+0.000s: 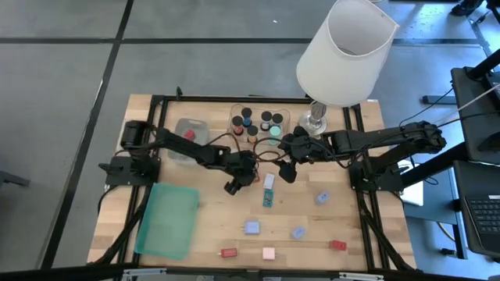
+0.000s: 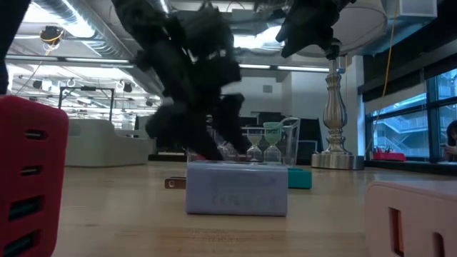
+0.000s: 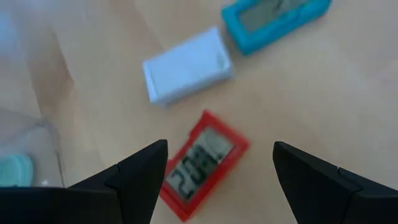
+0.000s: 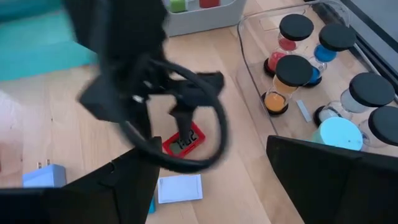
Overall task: Pick & Place Office items
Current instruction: Put the red digital clock into the green bin
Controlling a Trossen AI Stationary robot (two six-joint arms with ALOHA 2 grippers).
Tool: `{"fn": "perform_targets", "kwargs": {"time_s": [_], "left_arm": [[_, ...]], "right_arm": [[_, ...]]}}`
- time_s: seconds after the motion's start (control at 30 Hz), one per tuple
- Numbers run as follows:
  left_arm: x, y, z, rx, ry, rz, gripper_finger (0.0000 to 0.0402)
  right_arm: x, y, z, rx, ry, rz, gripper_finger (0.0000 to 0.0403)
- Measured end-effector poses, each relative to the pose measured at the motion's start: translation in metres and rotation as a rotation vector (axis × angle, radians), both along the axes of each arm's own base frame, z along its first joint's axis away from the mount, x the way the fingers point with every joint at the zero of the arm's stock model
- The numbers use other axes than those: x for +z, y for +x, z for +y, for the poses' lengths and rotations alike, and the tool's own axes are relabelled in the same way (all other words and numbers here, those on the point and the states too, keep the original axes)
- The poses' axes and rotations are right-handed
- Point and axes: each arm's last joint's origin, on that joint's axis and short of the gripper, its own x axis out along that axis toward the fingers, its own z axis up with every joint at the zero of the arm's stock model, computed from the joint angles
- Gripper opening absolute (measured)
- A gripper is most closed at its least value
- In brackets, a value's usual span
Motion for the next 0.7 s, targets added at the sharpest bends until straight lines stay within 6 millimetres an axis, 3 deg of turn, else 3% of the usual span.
{"fn": "perform_targets", "kwargs": {"time_s": [0.27,0.4,0.7], "left_arm": [[-0.015,0.015,0.020,-0.008,0.007,-0.013,0.0290],[-0.018,0.016,0.026,-0.019,-0.055,-0.003,0.0290],[-0.021,0.010,0.032,0.136,-0.182,0.080,0.0275]], "right_arm": [[0.000,0.000,0.000,0.000,-0.001,0.000,0.0293],[0.000,0.000,0.000,0.000,-0.001,0.000,0.0293],[0.000,0.000,0.000,-0.003,-0.002,-0.001,0.0293]]}}
